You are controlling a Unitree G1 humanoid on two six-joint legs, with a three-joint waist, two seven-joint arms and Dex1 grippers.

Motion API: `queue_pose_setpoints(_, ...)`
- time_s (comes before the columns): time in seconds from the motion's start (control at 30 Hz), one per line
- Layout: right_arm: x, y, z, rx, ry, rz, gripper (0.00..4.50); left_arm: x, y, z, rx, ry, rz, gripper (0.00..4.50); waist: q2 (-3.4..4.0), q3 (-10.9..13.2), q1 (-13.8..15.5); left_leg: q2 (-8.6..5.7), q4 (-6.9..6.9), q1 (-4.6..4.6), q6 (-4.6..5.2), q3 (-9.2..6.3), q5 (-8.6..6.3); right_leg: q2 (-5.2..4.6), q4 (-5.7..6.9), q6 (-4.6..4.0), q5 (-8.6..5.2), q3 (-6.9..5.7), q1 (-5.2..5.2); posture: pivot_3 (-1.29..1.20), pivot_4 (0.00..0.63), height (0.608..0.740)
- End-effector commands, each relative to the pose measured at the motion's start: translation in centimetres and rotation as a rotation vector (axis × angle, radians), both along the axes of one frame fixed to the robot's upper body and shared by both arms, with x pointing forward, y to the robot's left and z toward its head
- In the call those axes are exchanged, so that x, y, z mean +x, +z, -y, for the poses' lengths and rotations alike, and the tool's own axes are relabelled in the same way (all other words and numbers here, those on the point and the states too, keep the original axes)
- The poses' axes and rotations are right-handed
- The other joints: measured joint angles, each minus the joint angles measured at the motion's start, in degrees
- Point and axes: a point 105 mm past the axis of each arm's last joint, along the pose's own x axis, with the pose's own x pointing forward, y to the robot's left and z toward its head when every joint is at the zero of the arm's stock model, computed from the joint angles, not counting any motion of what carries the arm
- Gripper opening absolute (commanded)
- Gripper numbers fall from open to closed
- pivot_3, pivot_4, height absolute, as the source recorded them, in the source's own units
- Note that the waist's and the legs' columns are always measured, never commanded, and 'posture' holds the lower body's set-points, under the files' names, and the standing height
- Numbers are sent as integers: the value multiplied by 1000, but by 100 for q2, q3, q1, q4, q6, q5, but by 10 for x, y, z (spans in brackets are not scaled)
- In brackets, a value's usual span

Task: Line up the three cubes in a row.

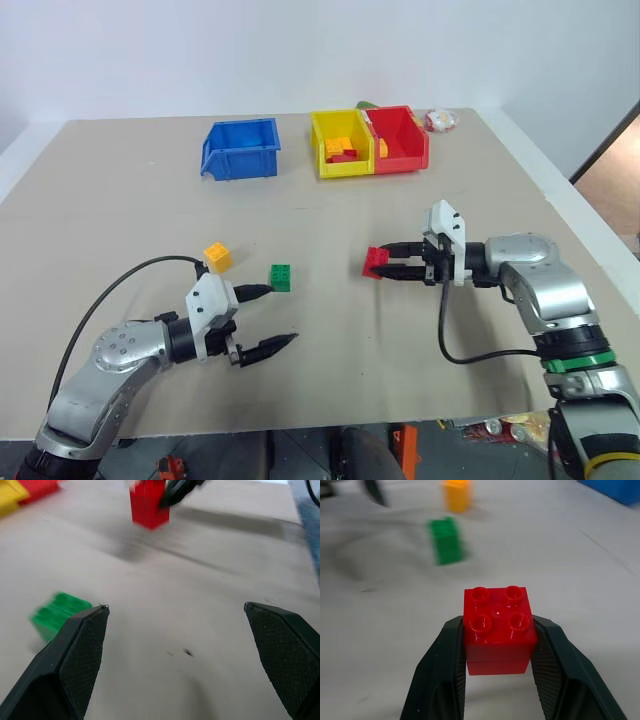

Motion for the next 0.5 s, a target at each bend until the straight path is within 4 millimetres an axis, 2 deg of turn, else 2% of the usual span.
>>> queue_pose_setpoints(0.03,-16,-6,-17,-15,115,-29,1222,-7,11,3,3,-45,46,4500,0,1,-1,4,0,2,0,3,0,4,1,-3,2,0,-1,0,150,740)
queue_pose_setpoints(0.23,-10,-18,-18,-22,123,-43,1222,-11,13,5,3,-65,38,4500,0,2,-1,26,11,2,-3,25,3,21,2,-25,22,7,-11,0,150,740)
queue_pose_setpoints(0.5,-4,-29,-7,-33,127,-52,1222,-15,8,0,21,-44,24,4500,-1,2,-3,27,11,2,-3,46,2,27,2,-19,23,33,-18,0,150,740)
